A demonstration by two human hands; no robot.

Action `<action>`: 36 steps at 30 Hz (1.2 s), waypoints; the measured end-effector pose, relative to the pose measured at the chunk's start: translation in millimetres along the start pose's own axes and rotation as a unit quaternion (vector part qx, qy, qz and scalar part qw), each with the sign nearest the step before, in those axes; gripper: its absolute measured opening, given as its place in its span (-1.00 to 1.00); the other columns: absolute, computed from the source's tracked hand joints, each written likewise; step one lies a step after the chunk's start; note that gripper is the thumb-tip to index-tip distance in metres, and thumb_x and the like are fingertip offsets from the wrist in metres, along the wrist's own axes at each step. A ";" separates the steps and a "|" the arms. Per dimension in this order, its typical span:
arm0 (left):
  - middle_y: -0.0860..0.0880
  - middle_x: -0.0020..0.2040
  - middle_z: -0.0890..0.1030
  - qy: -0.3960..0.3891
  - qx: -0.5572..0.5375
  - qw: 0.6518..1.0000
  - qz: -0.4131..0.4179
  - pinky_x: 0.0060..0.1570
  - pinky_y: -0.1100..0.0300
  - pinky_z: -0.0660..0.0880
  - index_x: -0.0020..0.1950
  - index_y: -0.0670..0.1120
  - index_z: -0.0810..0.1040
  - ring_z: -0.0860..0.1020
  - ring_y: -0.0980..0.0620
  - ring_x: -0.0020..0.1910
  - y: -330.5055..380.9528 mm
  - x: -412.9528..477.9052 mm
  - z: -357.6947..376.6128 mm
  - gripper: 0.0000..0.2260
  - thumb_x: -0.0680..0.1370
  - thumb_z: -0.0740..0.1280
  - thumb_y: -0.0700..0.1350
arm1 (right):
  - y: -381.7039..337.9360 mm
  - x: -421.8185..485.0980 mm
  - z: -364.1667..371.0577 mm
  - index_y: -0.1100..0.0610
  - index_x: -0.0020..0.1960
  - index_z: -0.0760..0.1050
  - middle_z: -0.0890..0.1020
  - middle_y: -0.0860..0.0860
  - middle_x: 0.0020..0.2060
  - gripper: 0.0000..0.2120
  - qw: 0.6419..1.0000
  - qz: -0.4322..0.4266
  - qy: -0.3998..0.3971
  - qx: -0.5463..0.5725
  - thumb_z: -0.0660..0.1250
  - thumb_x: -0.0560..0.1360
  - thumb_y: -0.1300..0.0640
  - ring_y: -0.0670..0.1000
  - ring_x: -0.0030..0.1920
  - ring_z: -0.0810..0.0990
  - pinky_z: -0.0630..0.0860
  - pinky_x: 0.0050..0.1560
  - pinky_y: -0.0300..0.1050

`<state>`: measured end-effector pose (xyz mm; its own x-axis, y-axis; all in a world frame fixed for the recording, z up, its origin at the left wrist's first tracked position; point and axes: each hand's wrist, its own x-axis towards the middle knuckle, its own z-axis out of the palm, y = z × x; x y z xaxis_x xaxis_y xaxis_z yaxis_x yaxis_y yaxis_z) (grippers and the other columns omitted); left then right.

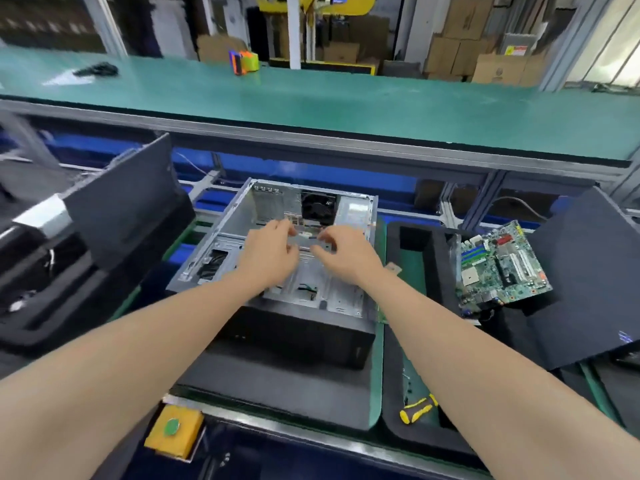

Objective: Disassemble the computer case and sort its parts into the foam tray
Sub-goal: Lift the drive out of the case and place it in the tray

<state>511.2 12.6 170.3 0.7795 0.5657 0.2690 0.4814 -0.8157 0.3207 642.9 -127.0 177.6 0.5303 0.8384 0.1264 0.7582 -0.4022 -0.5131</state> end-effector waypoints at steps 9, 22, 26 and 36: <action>-0.01 0.42 0.39 -0.080 0.004 0.997 0.021 0.56 -0.06 -0.02 0.46 0.10 0.37 0.09 -0.08 0.61 -67.5 2.8 33.7 -0.64 0.70 0.01 0.10 | 8.5 10.2 30.2 0.02 0.44 0.44 0.71 0.07 0.11 -0.21 0.973 0.059 -0.072 -0.210 -0.05 0.57 -0.54 0.20 0.09 0.66 0.51 0.02 0.08; -0.10 0.17 0.48 -0.117 0.067 0.989 0.060 0.54 -0.07 0.04 0.16 -0.02 0.37 0.37 -0.08 0.30 -83.8 31.2 30.6 -0.73 0.69 -0.06 0.05 | -18.9 15.2 48.7 -0.02 0.03 0.44 0.59 -0.05 -0.22 -0.42 0.965 0.143 -0.015 -0.219 -0.01 0.59 -0.51 0.11 -0.05 0.67 0.42 -0.17 -0.01; -0.05 0.15 0.47 -0.130 0.093 0.978 0.133 0.51 -0.06 0.10 0.15 0.01 0.33 0.38 -0.07 0.27 -112.6 54.7 25.1 -0.78 0.67 -0.05 0.02 | -41.0 24.7 69.4 0.03 0.15 0.55 0.69 0.01 -0.12 -0.33 0.960 0.180 0.024 -0.215 -0.02 0.60 -0.49 0.13 -0.03 0.69 0.40 -0.18 -0.02; -0.05 0.25 0.46 -0.129 0.163 0.910 0.358 0.36 -0.05 0.28 0.25 -0.11 0.50 0.39 -0.13 0.27 -166.8 109.1 16.2 -0.78 0.67 0.16 -0.12 | -96.1 47.8 110.7 0.12 0.12 0.54 0.66 0.09 -0.14 -0.38 0.935 0.290 0.069 -0.190 -0.02 0.66 -0.37 0.17 -0.11 0.64 0.35 -0.22 -0.03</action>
<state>522.5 208.5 131.5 0.9884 -0.1368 0.0664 -0.1256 -0.9806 -0.1507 553.3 -7.5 139.0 0.9183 0.3935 0.0426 0.3940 -0.8986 -0.1931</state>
